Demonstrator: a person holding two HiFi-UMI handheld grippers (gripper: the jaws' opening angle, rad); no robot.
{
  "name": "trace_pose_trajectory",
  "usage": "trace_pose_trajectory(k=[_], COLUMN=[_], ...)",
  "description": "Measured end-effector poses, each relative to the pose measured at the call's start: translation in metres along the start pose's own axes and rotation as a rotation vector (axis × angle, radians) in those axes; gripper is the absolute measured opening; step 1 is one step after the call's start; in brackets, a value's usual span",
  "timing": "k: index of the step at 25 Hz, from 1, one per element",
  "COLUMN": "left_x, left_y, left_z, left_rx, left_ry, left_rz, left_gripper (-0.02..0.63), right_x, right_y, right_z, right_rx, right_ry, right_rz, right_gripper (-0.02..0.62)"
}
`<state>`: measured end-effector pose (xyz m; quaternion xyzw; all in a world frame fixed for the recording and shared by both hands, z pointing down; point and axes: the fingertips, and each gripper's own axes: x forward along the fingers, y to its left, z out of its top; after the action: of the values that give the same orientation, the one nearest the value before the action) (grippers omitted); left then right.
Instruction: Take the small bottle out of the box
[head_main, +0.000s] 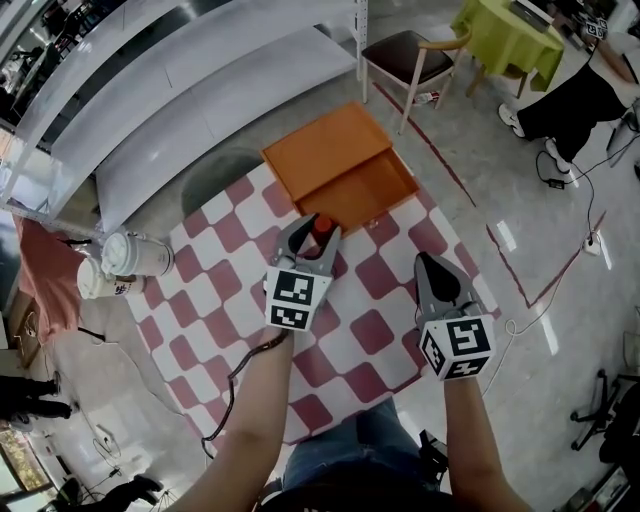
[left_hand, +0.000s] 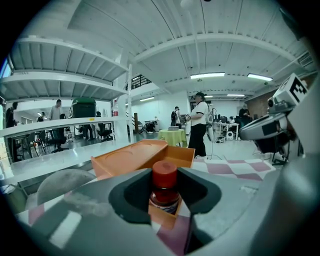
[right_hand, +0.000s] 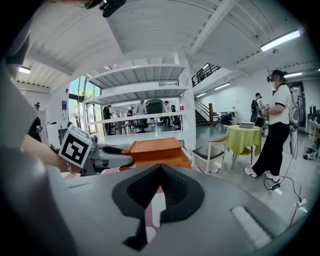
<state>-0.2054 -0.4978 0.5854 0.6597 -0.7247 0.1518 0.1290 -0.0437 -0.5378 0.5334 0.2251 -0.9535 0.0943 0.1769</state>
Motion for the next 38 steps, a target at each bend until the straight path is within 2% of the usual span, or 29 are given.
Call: trace_pose_trajectory(k=[10,20,24,29,38], left_x=[-0.019,-0.045,-0.063,-0.09,-0.163], left_y=[0.007,0.01,0.011,0.012,0.019], left_z=[0.038,0.081,0.099,0.12,0.147], left_rx=[-0.023,-0.003,-0.022,-0.006,-0.02], left_ry=[-0.062,-0.123,-0.163,-0.202,-0.285], left_rz=[0.006,0.01,0.014,0.015,0.051], left_gripper=[0.155,0.155,0.155,0.155,0.155], right_x=[-0.009,-0.026,-0.036,-0.05,-0.087], right_y=[0.007,0.012,0.019,0.032,0.07], right_z=[0.03,0.06,0.071,0.087,0.117], right_rx=[-0.024,-0.045,-0.06,-0.074,-0.102], right_ry=[-0.037,-0.093,-0.118,-0.161,-0.253], right_rz=[0.009,-0.003,-0.013,-0.022,-0.027], right_gripper=[0.002,0.002,0.002,0.002,0.002])
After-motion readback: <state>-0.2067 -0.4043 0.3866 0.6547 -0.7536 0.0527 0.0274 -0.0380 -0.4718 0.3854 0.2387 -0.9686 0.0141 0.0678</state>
